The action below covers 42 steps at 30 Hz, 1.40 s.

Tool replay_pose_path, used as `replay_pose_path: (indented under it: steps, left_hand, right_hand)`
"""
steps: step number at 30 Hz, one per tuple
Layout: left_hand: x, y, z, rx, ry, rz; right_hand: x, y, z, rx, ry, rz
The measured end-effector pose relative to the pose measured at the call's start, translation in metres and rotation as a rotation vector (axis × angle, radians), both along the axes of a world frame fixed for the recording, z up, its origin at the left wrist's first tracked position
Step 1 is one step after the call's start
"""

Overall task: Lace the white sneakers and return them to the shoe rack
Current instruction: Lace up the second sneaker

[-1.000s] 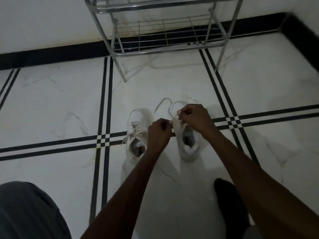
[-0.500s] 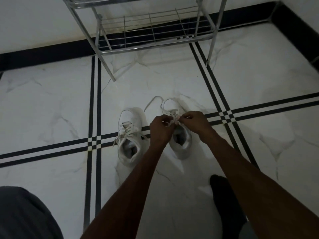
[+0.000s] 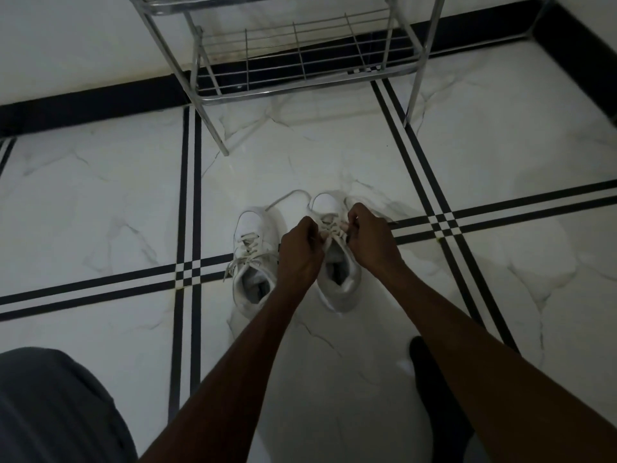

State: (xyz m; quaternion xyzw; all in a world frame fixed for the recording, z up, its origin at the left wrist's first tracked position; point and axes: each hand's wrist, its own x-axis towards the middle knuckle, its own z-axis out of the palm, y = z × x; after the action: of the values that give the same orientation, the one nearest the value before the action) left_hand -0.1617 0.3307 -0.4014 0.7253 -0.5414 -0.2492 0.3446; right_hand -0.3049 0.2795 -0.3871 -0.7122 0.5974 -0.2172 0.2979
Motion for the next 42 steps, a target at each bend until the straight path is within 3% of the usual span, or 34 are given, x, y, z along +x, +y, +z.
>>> replay_pose_path:
  steps: [8,18,26,31,34,39,42]
  left_hand:
    - [-0.008,0.010,-0.001,-0.041,-0.065,0.075]
    - [-0.004,0.011,-0.008,-0.053,0.166,0.173]
    - [0.002,0.013,-0.012,0.013,0.238,0.203]
    - [0.007,0.013,-0.010,0.036,0.294,0.165]
    - [0.014,0.014,-0.010,0.087,0.321,0.128]
    - [0.020,0.006,0.022,0.099,0.572,0.135]
    - [0.029,-0.004,0.041,-0.030,0.475,0.042]
  right_hand:
    - [0.007,0.013,-0.009,-0.016,-0.048,-0.055]
    - [0.006,0.015,-0.013,0.023,-0.147,-0.125]
    - [0.007,0.013,-0.012,0.085,-0.157,-0.148]
    - [-0.001,-0.001,-0.005,0.300,-0.204,-0.158]
    - [-0.005,-0.010,-0.004,0.454,-0.368,-0.149]
    - [-0.002,-0.018,0.011,0.546,-0.664,-0.188]
    - [0.003,-0.021,0.026,0.439,-0.593,-0.100]
